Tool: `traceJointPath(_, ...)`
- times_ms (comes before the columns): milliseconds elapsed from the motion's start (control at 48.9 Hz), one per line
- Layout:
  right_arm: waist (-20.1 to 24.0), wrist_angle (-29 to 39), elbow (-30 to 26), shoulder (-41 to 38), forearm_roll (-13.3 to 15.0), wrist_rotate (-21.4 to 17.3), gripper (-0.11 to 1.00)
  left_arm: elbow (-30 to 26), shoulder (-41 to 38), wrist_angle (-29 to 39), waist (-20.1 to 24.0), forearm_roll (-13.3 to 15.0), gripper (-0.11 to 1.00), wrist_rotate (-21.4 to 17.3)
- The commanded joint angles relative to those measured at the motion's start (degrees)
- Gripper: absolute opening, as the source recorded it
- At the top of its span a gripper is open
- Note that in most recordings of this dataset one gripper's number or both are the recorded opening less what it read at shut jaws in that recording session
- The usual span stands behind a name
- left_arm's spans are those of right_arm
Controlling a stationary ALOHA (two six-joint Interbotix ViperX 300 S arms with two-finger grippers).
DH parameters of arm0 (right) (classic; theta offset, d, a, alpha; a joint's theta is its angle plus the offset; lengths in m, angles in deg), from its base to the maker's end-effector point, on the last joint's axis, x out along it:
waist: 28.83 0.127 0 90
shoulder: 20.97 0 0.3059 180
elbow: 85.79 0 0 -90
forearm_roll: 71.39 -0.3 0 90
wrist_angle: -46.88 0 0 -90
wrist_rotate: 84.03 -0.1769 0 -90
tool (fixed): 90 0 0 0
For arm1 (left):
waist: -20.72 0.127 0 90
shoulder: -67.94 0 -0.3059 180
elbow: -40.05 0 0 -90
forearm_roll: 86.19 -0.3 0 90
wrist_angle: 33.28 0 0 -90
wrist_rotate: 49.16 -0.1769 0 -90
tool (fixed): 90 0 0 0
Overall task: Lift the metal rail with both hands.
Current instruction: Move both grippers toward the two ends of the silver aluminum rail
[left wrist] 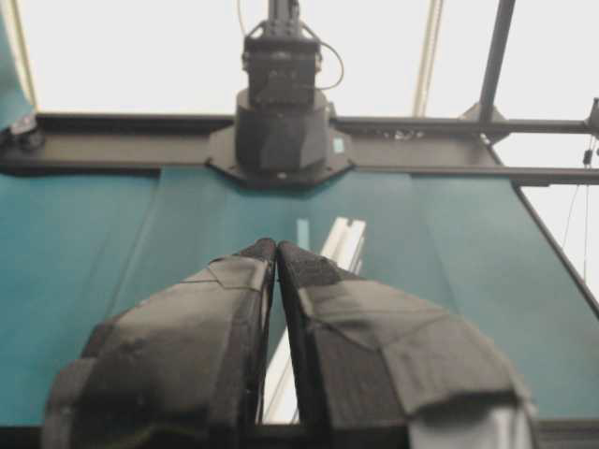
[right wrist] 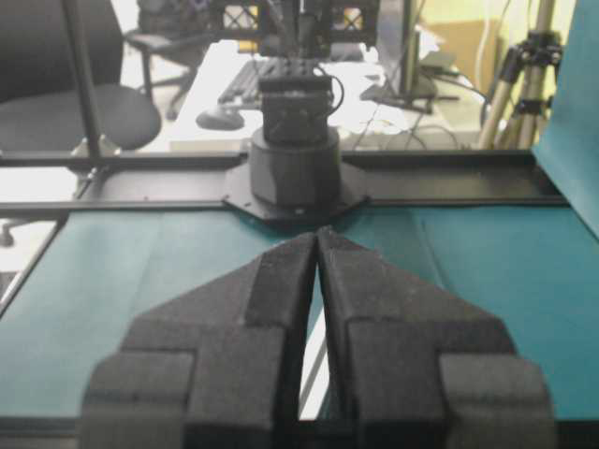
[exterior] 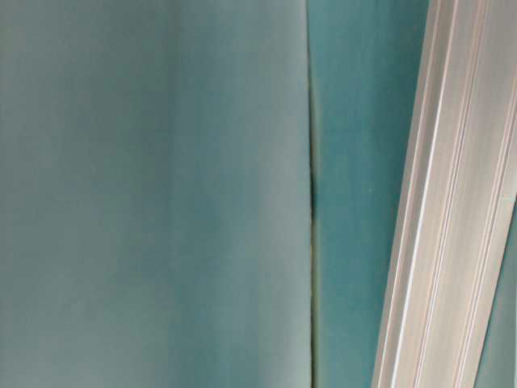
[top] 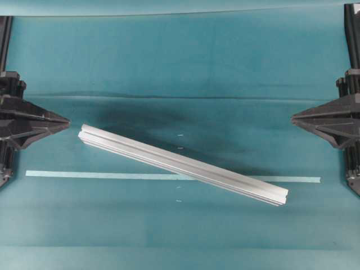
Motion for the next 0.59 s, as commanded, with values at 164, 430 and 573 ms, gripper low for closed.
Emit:
traceJointPath(164,-0.53,0.62,-2.11,-3.16,-4.83,-2.11,0.01,-5.19,-4.75,11.43,1.49,-0.62,-0.03,3.08)
traceJointPath(430,-1.85,14.94,-8.44,-9.84,-6.59,-8.61,-0.02,-17.67,-14.85,39.29,5.1,-1.14,-0.05,0.7)
traceJointPath(573,-2.02,28.92,-15.21,-15.38,-6.68,-13.71,-0.02,-19.86,-16.52,40.87,6.15,-1.14,-0.05,-3.87)
